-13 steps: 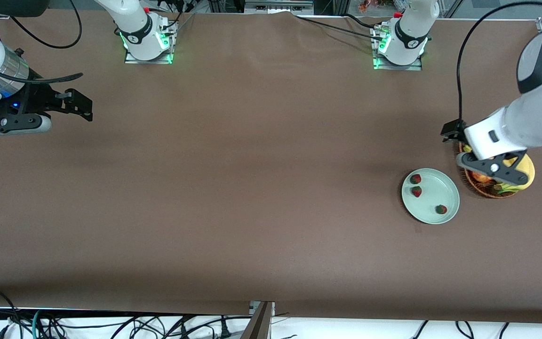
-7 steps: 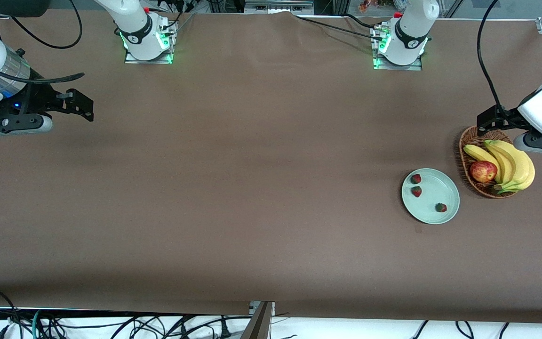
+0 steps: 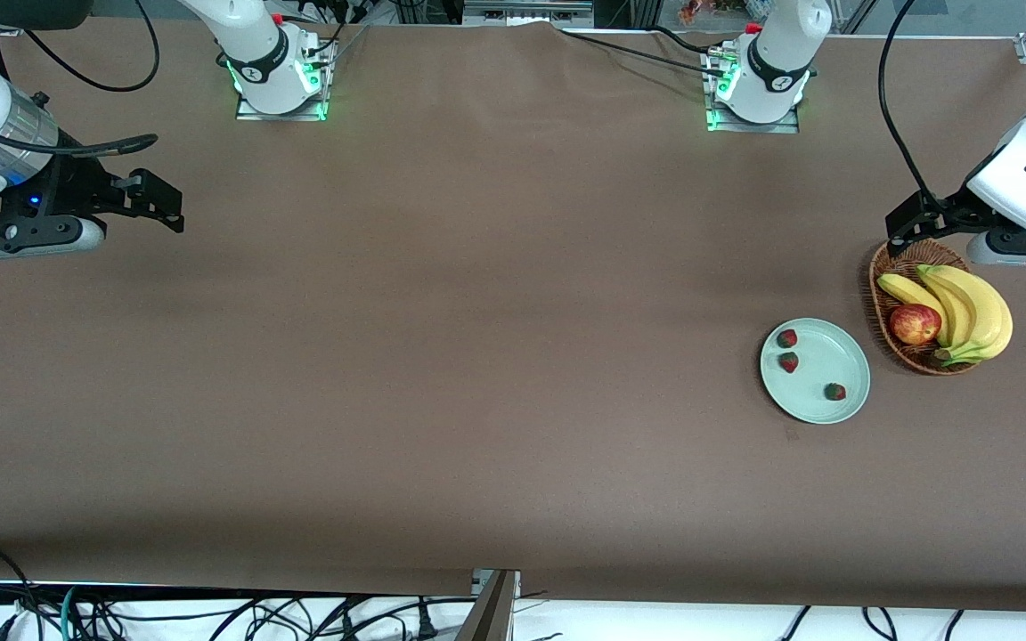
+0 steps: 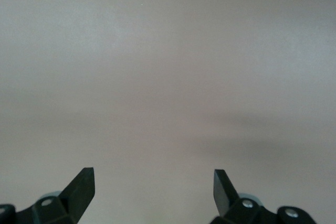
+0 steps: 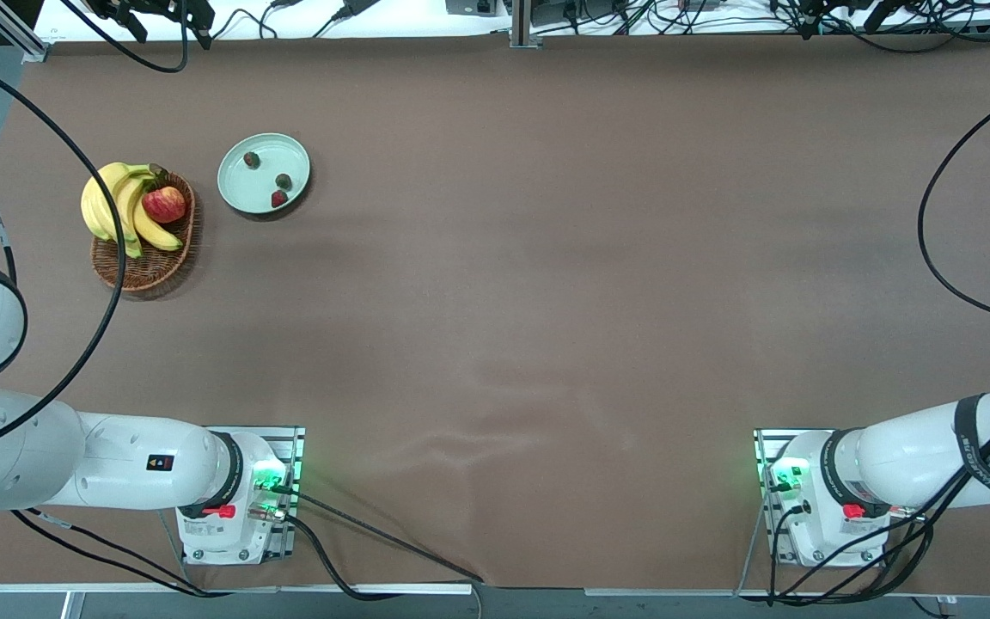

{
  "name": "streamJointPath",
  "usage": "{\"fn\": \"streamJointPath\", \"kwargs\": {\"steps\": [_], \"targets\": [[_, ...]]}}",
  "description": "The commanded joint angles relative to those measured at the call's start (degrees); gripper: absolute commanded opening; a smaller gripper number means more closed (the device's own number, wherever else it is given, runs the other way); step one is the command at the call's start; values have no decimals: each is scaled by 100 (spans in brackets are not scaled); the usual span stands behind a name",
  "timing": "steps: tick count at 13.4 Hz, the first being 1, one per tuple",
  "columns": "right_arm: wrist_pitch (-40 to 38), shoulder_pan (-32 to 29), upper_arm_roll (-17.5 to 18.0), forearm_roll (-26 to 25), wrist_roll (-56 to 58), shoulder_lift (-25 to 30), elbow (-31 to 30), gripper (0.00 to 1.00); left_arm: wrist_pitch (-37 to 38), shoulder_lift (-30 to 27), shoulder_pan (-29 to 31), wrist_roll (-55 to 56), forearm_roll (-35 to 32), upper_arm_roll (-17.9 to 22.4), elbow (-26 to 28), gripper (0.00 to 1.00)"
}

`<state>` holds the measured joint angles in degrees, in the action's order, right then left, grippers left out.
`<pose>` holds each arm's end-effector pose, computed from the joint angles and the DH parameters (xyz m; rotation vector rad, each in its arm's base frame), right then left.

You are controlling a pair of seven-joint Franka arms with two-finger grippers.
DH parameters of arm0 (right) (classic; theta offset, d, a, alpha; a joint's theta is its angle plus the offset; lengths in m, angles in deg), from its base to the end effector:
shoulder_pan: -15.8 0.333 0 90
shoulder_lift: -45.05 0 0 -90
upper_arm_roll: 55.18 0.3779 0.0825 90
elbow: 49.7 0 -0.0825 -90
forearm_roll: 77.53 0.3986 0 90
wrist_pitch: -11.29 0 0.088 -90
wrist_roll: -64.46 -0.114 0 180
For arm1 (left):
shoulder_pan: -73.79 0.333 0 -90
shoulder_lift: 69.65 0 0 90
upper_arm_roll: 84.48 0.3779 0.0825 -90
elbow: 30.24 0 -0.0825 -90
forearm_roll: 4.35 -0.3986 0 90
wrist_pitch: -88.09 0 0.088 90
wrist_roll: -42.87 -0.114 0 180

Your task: Collect all strawberries into plate

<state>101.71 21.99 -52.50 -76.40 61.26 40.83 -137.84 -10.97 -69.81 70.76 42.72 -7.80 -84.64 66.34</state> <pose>0.5885 0.0929 0.6530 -3.1178 -0.1535 0.0562 0.5794 -0.0263 0.6389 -3.0806 0.1023 -0.0734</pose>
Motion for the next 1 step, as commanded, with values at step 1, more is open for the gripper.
{"fn": "streamJointPath", "kwargs": {"steps": [1], "targets": [[-60,-40,40,89,13,-52,113,100,70,-90,-40,50,134,60,98,100]]}}
